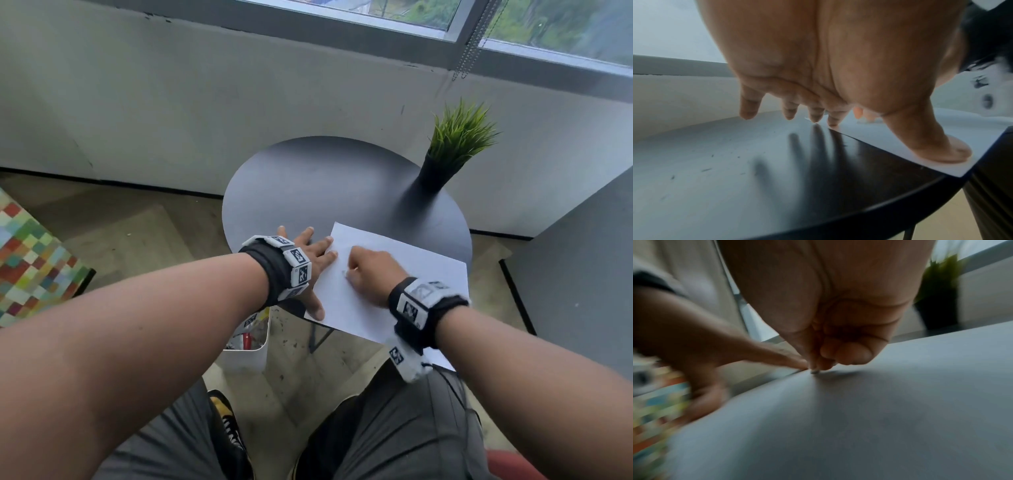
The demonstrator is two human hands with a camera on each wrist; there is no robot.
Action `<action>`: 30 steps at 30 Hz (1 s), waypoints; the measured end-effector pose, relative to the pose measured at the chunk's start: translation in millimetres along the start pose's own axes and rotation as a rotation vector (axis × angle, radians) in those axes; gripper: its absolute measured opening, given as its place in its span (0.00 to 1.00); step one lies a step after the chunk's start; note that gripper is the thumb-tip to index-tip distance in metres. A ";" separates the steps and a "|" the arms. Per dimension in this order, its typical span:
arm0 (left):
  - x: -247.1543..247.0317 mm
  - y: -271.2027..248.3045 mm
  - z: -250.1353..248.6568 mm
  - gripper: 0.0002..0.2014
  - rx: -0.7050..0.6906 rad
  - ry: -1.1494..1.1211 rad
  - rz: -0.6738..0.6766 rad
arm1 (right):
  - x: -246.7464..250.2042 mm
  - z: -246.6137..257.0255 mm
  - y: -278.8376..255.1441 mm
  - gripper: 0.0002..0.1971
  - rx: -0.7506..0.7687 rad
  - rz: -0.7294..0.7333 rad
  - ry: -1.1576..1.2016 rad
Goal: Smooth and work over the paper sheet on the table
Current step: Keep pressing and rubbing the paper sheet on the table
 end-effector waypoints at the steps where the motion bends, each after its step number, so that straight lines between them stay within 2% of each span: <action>1: 0.5 0.0 0.2 0.65 -0.005 0.005 0.000 | -11.4 20.6 -6.3 0.09 0.111 0.056 -0.029; 2: 0.8 -0.6 0.8 0.65 -0.012 0.008 0.000 | -20.4 37.3 -14.5 0.09 0.214 0.122 -0.054; 4: -0.3 -1.0 2.2 0.65 -0.027 -0.001 0.006 | -20.0 39.0 -15.1 0.07 0.255 0.187 -0.064; 8: -1.7 -0.5 4.1 0.64 -0.034 -0.009 0.013 | 15.9 -27.7 12.1 0.03 -0.121 -0.038 0.097; 9: -1.3 0.6 3.8 0.65 -0.034 -0.004 0.016 | 14.4 -28.4 12.0 0.04 -0.139 -0.060 0.078; 11: -0.9 2.7 3.3 0.66 -0.030 0.003 0.028 | -0.9 1.6 6.4 0.08 0.003 -0.009 0.020; 13: -1.2 4.5 4.6 0.67 -0.024 0.013 0.031 | -21.4 36.9 -7.1 0.09 0.215 0.130 -0.032; 14: -1.4 4.8 5.1 0.67 -0.023 0.017 0.028 | -22.5 40.4 -9.8 0.08 0.240 0.186 -0.048; 16: -2.1 5.9 5.4 0.66 -0.025 0.019 0.021 | -5.2 18.4 2.7 0.06 0.135 0.161 -0.015; 19: -1.3 5.2 5.8 0.65 -0.020 0.028 0.030 | 21.1 -29.2 18.1 0.05 -0.158 0.004 0.086; 20: 0.1 5.4 6.1 0.66 -0.019 0.035 0.038 | 20.3 -25.9 17.2 0.05 -0.153 -0.026 0.056; 22: 2.2 5.7 8.2 0.67 -0.019 0.048 0.064 | 4.1 5.5 9.0 0.07 0.010 0.007 -0.004; 24: 2.7 4.9 11.2 0.67 -0.014 0.060 0.088 | -17.3 40.2 -9.8 0.07 0.236 0.139 -0.068; 25: 2.8 5.0 12.4 0.67 -0.014 0.065 0.091 | -21.0 43.3 -15.3 0.07 0.280 0.196 -0.080; 27: 1.3 7.0 13.4 0.68 -0.023 0.063 0.081 | -8.9 18.9 -9.6 0.07 0.191 0.195 -0.017; 30: -1.6 9.1 15.2 0.67 -0.024 0.059 0.070 | 18.1 -43.1 4.3 0.06 -0.115 0.040 0.130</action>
Point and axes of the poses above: each hand's wrist, its own y-axis towards the middle knuckle, its own x-axis out of the back of the hand, z = x × y, the point moved 7 cm from there along y, towards the middle knuckle, and after that the axes turned 13 degrees about z, right-handed, at the moved point
